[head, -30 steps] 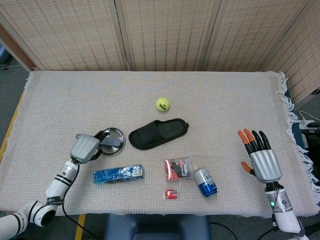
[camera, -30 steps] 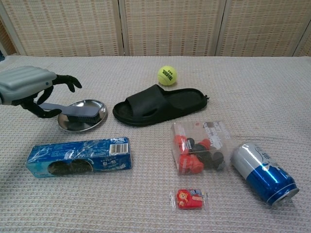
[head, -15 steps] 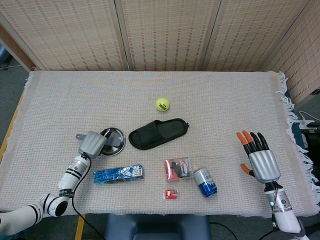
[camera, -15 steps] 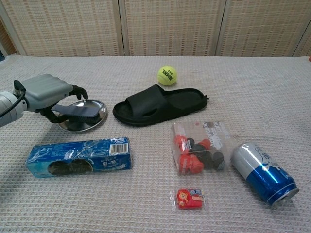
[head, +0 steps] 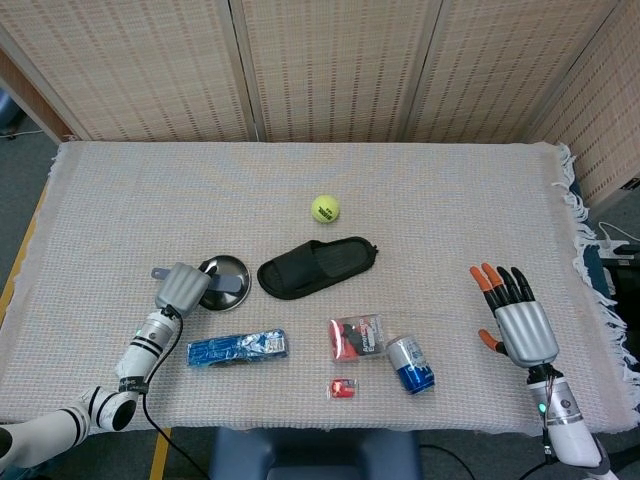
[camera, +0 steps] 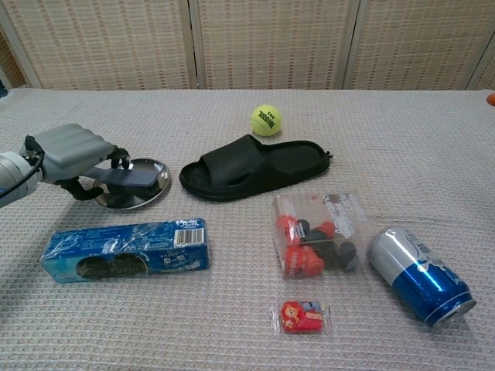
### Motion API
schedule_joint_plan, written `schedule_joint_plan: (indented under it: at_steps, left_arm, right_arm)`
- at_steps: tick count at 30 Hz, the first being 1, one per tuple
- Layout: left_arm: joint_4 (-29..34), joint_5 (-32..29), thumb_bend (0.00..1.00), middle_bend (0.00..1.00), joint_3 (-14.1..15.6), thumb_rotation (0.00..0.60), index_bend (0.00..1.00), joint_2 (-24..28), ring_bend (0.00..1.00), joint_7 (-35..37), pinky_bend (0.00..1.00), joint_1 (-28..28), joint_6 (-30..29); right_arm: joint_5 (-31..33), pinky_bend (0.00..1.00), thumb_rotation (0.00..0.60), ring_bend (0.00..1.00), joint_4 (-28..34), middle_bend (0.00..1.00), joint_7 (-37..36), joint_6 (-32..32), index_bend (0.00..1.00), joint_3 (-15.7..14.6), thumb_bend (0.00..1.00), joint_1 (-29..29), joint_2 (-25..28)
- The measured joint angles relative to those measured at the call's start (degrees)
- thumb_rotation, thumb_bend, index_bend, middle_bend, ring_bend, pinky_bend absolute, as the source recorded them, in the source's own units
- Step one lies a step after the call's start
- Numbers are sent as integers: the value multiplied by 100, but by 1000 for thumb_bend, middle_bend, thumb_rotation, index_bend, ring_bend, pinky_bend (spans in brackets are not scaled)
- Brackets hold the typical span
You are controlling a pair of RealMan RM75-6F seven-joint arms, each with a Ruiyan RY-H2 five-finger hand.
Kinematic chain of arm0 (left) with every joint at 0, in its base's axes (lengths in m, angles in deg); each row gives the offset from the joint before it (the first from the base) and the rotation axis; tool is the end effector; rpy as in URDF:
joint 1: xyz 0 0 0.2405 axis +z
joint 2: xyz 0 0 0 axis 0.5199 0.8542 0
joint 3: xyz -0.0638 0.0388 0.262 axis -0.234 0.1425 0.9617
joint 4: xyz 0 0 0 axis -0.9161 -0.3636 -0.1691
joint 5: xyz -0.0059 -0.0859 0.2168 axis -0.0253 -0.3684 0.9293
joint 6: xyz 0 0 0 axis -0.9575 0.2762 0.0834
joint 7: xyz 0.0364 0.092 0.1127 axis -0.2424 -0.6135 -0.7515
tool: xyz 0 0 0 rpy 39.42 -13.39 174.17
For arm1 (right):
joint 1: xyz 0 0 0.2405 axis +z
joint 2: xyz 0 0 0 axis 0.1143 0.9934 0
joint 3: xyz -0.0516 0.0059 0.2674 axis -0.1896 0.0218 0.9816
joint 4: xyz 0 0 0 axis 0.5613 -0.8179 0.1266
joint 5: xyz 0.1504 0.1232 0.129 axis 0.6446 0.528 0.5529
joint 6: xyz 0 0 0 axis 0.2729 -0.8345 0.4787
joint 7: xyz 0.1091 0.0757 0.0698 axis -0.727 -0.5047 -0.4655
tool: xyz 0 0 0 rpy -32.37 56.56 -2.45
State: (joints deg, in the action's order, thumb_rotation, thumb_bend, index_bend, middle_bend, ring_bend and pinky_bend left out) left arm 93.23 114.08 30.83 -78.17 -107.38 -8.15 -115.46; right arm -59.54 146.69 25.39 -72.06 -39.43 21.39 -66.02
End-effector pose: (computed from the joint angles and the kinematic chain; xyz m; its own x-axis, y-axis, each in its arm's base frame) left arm -0.2445 0.3934 -0.0413 0.8276 0.0649 0.5575 0.5373 -0.3792 -0.7533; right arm -0.3143 -0.2450 0.0661 0.5490 -0.0259 0.8354 -0.8254 -0.1738 0.5371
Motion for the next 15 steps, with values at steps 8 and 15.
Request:
schedule_joint_plan:
  at_steps: [8,15]
  left_arm:
    - [-200,60,379,351,60,600,305,-101,705,53,1000,-49,-57]
    - [-242,122,378,393,89,600,335,-120,706,132,1000,-67,-142]
  right_arm:
    - [50,0,600,0,13,0,44,129,0,14,104,8,-10]
    - [72,0,600,0,31,0,56,218,0,19,105,16,-7]
